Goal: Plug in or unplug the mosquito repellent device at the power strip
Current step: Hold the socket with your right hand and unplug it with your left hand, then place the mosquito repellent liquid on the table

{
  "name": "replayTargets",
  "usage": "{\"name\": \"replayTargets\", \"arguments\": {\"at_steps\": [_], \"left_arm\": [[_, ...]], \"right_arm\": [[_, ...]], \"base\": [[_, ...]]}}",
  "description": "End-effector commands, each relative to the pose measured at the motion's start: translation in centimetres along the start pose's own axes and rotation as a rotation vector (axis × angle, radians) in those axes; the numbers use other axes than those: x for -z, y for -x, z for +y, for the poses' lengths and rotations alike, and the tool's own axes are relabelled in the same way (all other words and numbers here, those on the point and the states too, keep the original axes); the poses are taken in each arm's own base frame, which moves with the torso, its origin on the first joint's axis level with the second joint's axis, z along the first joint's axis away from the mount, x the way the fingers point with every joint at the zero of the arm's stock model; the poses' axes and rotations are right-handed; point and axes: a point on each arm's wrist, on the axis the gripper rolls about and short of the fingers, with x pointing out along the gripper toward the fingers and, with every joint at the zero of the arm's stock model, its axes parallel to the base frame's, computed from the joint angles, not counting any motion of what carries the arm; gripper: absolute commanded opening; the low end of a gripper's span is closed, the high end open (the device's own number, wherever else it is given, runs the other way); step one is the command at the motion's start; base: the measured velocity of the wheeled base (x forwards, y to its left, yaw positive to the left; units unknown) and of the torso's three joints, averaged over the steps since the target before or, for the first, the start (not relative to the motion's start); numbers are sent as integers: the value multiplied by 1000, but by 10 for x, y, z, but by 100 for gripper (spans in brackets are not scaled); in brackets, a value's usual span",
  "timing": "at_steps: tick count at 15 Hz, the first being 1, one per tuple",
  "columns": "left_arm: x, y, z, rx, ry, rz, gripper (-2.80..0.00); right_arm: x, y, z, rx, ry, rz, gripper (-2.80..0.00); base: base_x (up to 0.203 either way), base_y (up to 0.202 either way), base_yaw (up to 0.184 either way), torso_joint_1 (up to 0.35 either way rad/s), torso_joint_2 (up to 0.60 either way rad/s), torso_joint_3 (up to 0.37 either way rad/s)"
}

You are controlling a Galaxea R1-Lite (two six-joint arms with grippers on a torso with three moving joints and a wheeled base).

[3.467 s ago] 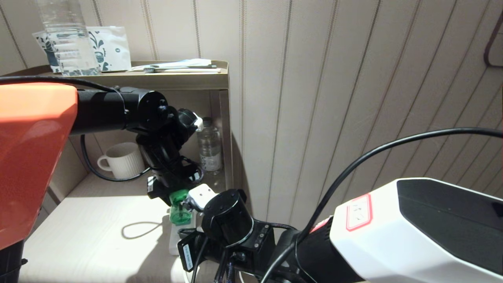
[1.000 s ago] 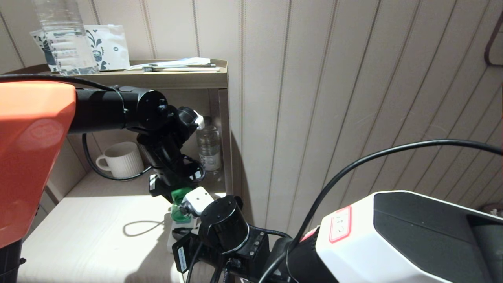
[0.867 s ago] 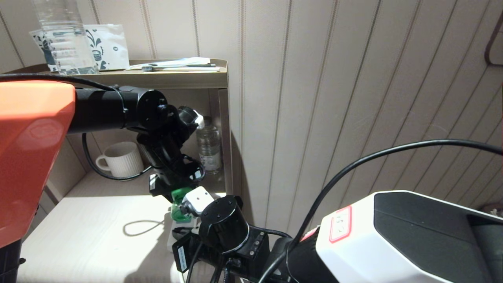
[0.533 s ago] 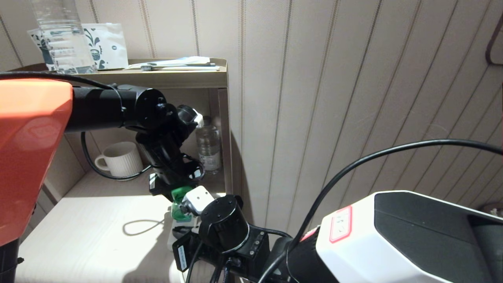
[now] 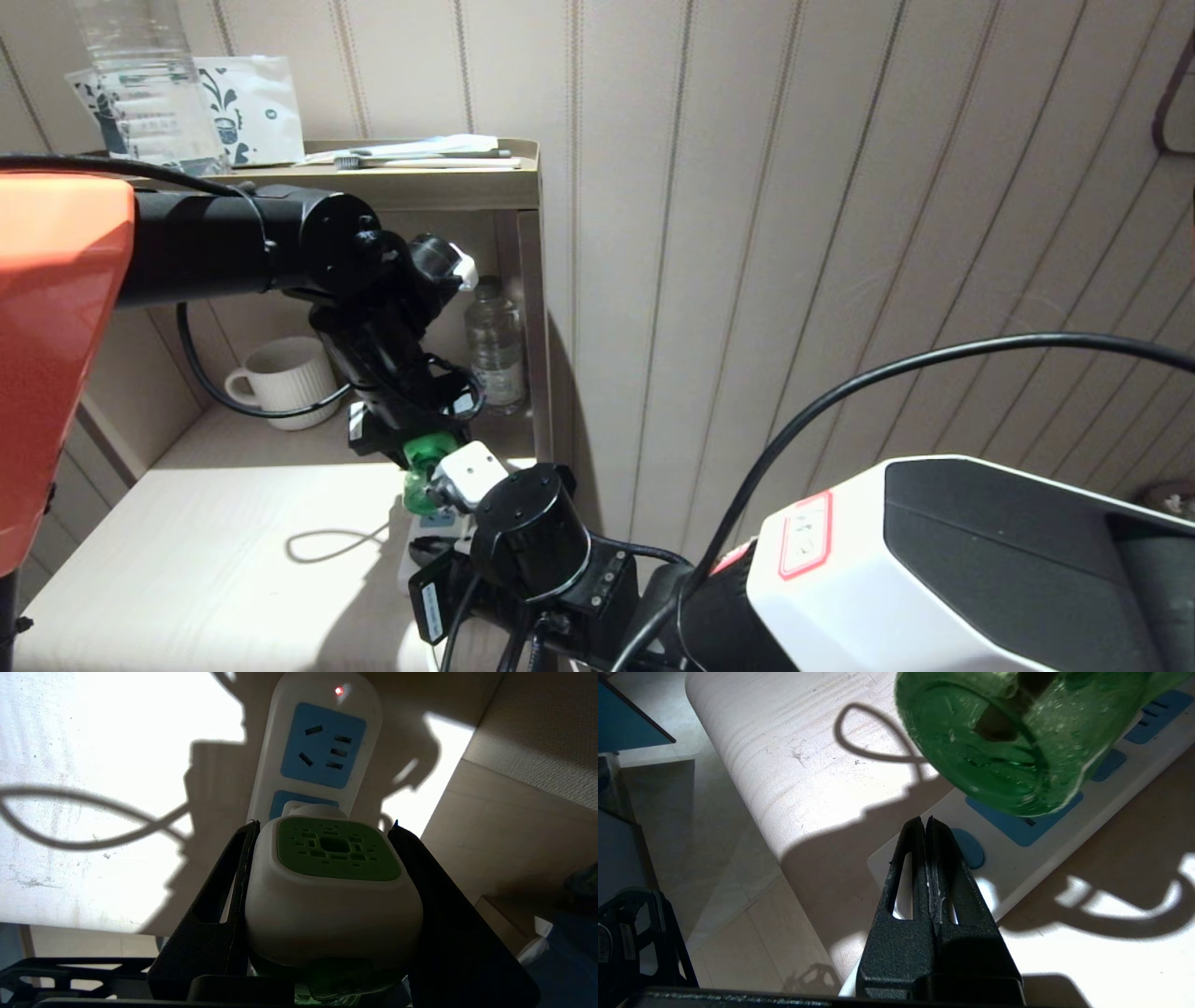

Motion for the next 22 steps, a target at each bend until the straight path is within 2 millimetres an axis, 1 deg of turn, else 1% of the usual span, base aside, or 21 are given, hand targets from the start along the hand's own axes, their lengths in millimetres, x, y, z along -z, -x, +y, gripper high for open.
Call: {"name": "replayTargets", "arguments": {"at_steps": [1,2,3,4,6,9,10,12,14,16,22], "left_arm": [[2,6,2,2,5,-3,-280],[2,12,2,10,3,-13,-280],[3,22,4,26,-6,-33,-280],[4,26,5,15,-11,-44,-280],[4,27,8,-19,-7,-63,-280],[-2,32,22,-60,28,-65,-280],[-4,34,27,-73,39,-61,-280],[-3,50,39,-74,48,-80,-280],[2,69,47,-61,46,-102,-280],[7,80,52,-58,50,-105,-280],[16,89,57,-58,50,-94,-280]], "right_arm": [[3,-2,-1,0,-1,7,-280],[3,-2,-1,1,-1,6,-280],[3,-2,-1,1,-1,4,-280],[3,-2,0,0,-1,5,-280],[2,-1,0,-1,1,2,-280],[-1,2,0,0,0,-6,-280],[-6,5,1,-2,1,-19,-280],[-18,12,3,-7,5,-51,-280],[-33,21,7,-17,10,-92,-280],[-46,32,11,-27,12,-132,-280],[-80,70,21,-43,28,-214,-280]], "base": [[0,0,0,0,0,0],[0,0,0,0,0,0],[0,0,0,0,0,0],[0,0,0,0,0,0],[0,0,0,0,0,0],[0,0,0,0,0,0],[0,0,0,0,0,0],[0,0,0,0,0,0],[0,0,0,0,0,0],[0,0,0,0,0,0],[0,0,0,0,0,0]]}}
